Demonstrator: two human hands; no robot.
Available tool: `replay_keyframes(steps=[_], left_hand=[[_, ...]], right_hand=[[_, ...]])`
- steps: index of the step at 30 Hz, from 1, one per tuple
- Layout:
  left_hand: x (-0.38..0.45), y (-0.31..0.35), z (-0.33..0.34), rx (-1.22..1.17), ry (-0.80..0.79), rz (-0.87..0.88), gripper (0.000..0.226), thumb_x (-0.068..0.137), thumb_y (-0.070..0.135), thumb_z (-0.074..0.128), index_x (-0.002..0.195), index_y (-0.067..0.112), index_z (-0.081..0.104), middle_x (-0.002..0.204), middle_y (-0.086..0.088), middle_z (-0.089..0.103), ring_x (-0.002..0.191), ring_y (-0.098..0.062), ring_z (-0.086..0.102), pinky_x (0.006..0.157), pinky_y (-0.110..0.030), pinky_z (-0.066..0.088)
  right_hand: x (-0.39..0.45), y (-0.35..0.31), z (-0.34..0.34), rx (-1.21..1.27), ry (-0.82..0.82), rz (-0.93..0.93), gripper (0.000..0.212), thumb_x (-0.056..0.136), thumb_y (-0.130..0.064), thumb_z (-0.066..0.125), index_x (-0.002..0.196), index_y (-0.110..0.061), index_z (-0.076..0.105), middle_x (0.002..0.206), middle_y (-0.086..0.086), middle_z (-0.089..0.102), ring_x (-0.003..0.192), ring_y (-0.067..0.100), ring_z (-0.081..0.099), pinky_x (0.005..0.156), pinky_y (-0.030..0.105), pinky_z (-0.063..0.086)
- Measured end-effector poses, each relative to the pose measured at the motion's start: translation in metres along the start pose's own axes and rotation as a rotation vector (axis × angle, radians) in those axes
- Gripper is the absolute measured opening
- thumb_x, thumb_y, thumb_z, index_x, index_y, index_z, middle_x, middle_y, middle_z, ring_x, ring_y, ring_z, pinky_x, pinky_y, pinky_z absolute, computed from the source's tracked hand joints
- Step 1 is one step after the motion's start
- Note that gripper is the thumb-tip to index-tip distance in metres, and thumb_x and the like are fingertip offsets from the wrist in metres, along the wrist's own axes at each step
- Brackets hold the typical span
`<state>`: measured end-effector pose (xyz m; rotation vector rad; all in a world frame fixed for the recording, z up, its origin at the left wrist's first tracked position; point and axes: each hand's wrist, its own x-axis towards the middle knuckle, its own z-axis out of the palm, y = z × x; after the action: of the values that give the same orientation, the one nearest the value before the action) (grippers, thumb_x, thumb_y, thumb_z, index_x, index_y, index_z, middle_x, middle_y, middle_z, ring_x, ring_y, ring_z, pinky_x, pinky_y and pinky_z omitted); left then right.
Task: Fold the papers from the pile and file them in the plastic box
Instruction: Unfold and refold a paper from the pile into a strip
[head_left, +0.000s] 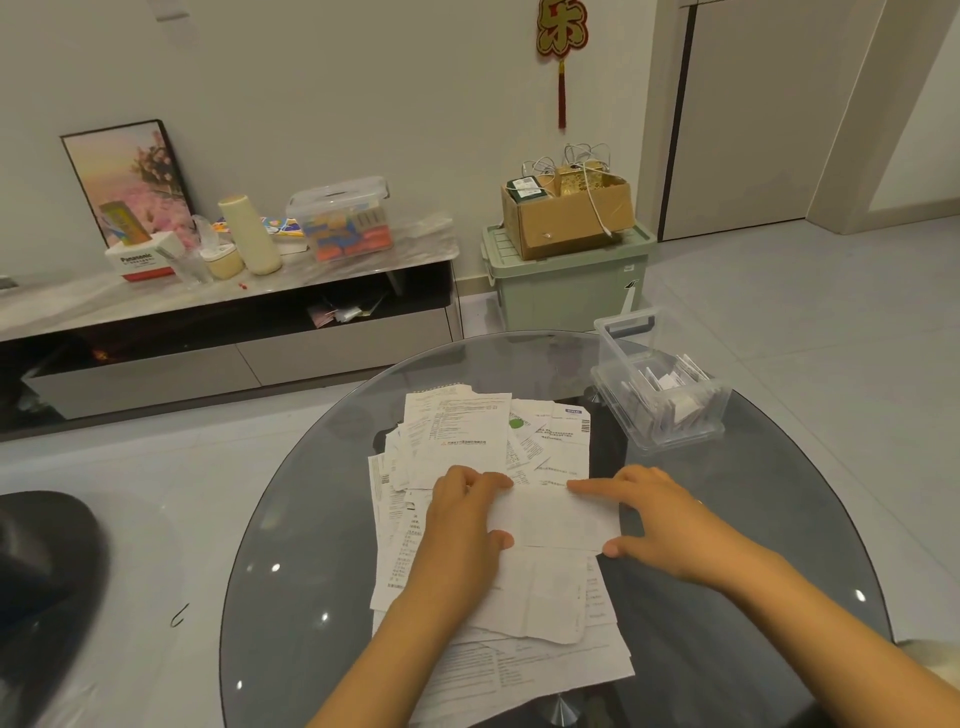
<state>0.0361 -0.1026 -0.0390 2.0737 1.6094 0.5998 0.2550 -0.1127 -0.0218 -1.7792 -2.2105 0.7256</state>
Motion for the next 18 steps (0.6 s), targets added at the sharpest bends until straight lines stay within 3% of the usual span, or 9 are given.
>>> replay_keyframes(steps=[4,7,10,14,18], left_hand=[[-0.008,0.009,0.003,0.096,-0.023,0.157,0.026,0.092,0.011,0.05,0.113,0.022,0.063,0.106,0.011,0.046,0.108,-0.01,0.046,0.093,-0.02,0.037],[-0.017,0.016,0.003,0.145,-0.131,0.205,0.035,0.09,0.035,0.048,0.124,0.03,0.056,0.121,0.012,0.048,0.115,-0.006,0.041,0.1,-0.021,0.033],[-0.025,0.019,-0.001,0.191,-0.255,0.214,0.058,0.079,0.056,0.043,0.133,0.036,0.046,0.136,0.017,0.039,0.127,-0.005,0.031,0.109,-0.025,0.024],[-0.029,0.023,-0.006,0.188,-0.37,0.229,0.07,0.072,0.07,0.059,0.134,0.045,0.038,0.138,0.02,0.034,0.126,-0.003,0.027,0.108,-0.026,0.023],[-0.028,0.024,-0.002,0.123,-0.319,0.253,0.053,0.077,0.065,0.059,0.123,0.041,0.048,0.123,0.02,0.047,0.113,-0.004,0.038,0.102,-0.03,0.033]], right_hand=[[-0.006,-0.005,-0.002,0.134,-0.014,0.003,0.036,0.083,-0.023,0.066,0.113,-0.042,0.062,0.089,-0.019,0.055,0.073,0.001,0.053,0.064,0.01,0.039],[-0.012,-0.011,-0.005,0.221,-0.091,0.02,0.021,0.083,-0.021,0.067,0.099,-0.031,0.072,0.064,-0.015,0.055,0.054,-0.003,0.051,0.054,0.008,0.037],[-0.018,-0.017,-0.013,0.404,-0.227,0.042,0.019,0.082,-0.015,0.069,0.099,-0.022,0.074,0.064,-0.009,0.065,0.055,-0.002,0.058,0.058,0.006,0.041],[-0.024,-0.022,-0.023,0.594,-0.297,0.027,0.017,0.085,-0.01,0.065,0.097,-0.016,0.075,0.069,0.002,0.069,0.06,0.002,0.057,0.059,0.015,0.045],[-0.026,-0.026,-0.027,0.761,-0.28,0.034,0.019,0.09,-0.011,0.057,0.101,-0.012,0.073,0.064,-0.005,0.069,0.053,0.001,0.056,0.051,0.013,0.039]])
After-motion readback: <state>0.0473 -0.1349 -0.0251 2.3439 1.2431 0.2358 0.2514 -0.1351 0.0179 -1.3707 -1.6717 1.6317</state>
